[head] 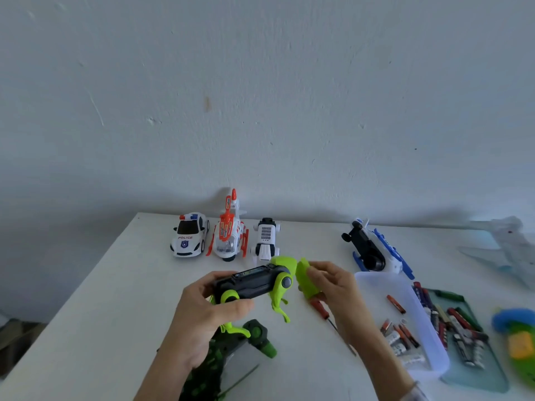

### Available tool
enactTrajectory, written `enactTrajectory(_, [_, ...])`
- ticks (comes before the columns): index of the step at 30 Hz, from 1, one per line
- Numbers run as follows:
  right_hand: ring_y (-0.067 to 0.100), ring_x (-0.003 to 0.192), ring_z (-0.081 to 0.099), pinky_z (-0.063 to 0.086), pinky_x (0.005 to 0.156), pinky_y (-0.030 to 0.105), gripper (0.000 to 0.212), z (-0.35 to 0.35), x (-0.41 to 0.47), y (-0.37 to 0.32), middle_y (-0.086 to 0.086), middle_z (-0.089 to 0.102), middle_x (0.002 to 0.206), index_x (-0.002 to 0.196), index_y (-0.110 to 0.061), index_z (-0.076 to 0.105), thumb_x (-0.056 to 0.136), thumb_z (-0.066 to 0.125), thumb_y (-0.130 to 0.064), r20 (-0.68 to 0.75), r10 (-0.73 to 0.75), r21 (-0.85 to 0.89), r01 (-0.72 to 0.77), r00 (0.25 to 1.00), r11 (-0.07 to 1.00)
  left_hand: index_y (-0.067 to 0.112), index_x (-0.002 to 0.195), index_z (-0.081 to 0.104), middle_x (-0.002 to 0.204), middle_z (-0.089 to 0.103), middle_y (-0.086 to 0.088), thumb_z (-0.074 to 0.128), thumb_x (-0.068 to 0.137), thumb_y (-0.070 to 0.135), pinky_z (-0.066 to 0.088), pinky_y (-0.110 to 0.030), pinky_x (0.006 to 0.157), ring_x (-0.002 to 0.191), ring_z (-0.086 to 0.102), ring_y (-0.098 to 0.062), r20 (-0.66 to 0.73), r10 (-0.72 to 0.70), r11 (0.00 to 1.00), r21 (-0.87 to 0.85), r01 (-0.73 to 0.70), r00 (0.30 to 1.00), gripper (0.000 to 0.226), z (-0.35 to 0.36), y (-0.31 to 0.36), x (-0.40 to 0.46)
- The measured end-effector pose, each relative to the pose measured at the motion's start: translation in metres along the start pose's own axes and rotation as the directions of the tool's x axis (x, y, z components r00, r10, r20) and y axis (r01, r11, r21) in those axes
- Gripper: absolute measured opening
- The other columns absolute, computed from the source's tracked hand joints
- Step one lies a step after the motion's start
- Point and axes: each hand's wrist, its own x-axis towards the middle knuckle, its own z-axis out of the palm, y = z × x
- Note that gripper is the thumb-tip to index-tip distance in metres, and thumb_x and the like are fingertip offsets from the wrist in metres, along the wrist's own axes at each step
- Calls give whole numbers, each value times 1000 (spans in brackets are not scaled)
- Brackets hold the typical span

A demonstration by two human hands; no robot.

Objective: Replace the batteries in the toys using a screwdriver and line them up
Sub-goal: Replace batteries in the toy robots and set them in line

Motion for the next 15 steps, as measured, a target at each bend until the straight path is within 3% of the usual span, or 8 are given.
enactTrajectory(3, [23,79,60,46,72,36,48,3,1,-18,12,72,95,101,-15,71,71,73,-53,12,-118,168,114,993,979,10,92,72,85,73,-11,87,26,22,54,-27,56,70,69,-21,29,44,998,52,-45,999,68,2,2,-1])
enactTrajectory(5, [25,85,62,49,78,34,57,5,0,-24,10,72,100,102,-17,73,64,77,-59,78,-177,188,160,981,969,17,90,74,87,73,-10,88,26,23,56,-30,59,73,70,-24,25,55,993,100,-58,998,66,1,2,0])
enactTrajectory(7, [28,93,66,52,83,32,46,8,0,-29,11,72,103,102,-16,74,71,76,-50,128,-229,168,206,965,964,28,90,73,87,72,-5,89,26,26,59,-37,65,77,69,-27,20,66,984,163,-68,998,66,1,0,0])
enactTrajectory(9, [22,90,67,53,79,27,25,11,-2,-33,9,73,99,97,-15,75,78,71,-31,144,-250,159,227,957,961,33,94,70,85,72,-3,89,25,27,59,-41,67,76,70,-27,29,57,980,189,-62,998,71,3,0,-1])
enactTrajectory(11, [17,87,67,52,78,25,19,14,-4,-38,7,74,95,94,-17,75,77,67,-19,183,-242,149,216,953,965,32,101,66,82,72,-2,89,24,26,60,-41,65,73,71,-27,40,45,980,192,-52,998,81,7,2,-2])
enactTrajectory(15, [18,96,67,52,89,34,19,19,-4,-45,2,73,98,93,-26,75,75,71,-22,304,-208,-25,226,930,974,30,105,61,82,71,-5,89,23,27,59,-36,59,72,71,-26,37,23,972,233,-31,999,87,10,1,-2])
